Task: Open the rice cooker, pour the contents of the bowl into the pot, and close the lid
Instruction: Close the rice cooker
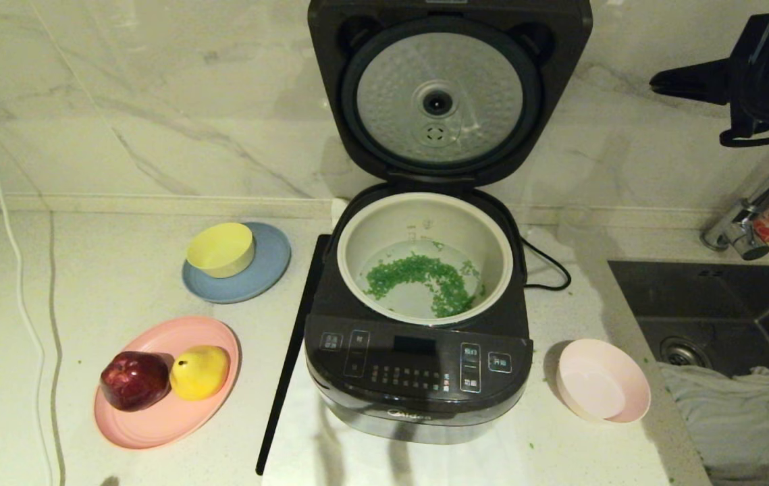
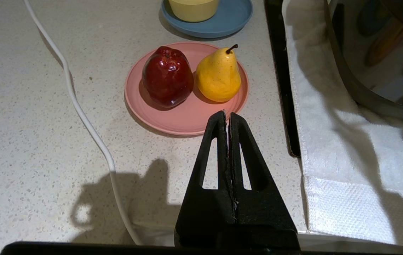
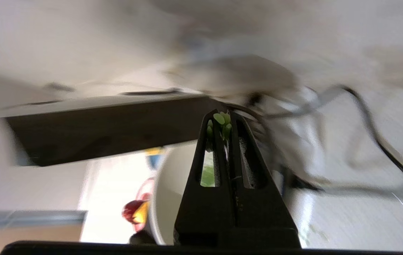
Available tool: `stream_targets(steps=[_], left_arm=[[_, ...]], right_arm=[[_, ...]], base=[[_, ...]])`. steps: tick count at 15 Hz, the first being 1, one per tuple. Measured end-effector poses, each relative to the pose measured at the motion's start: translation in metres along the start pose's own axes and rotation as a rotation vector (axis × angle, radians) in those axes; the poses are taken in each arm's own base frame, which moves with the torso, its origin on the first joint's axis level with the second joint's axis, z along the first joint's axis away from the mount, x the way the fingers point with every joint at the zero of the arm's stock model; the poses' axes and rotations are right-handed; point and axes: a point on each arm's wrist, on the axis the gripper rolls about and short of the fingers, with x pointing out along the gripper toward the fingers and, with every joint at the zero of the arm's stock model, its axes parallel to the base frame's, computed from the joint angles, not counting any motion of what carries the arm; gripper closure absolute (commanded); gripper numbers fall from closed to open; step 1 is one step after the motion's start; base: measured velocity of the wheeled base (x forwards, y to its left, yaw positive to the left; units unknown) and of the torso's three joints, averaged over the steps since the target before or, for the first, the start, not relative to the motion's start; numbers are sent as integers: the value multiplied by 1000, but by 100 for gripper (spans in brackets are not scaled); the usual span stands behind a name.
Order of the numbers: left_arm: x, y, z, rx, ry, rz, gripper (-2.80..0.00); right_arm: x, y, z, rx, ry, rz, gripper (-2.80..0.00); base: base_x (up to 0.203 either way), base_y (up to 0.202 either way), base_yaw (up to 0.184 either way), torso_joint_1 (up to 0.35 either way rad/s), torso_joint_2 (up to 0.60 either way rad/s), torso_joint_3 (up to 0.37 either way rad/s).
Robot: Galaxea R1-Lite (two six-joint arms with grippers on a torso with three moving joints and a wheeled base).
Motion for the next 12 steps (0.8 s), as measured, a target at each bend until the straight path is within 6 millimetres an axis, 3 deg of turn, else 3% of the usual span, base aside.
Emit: stream_targets(steps=[5, 12], left_arm=[[0, 0, 0, 0, 0, 0, 0], [0, 0, 0, 0, 0, 0, 0]], right_arm=[[18, -9, 7, -36, -22, 164, 0], [54, -22, -1, -103, -12, 298, 0]], base=[[0, 0, 0, 0, 0, 0], [0, 0, 0, 0, 0, 0]])
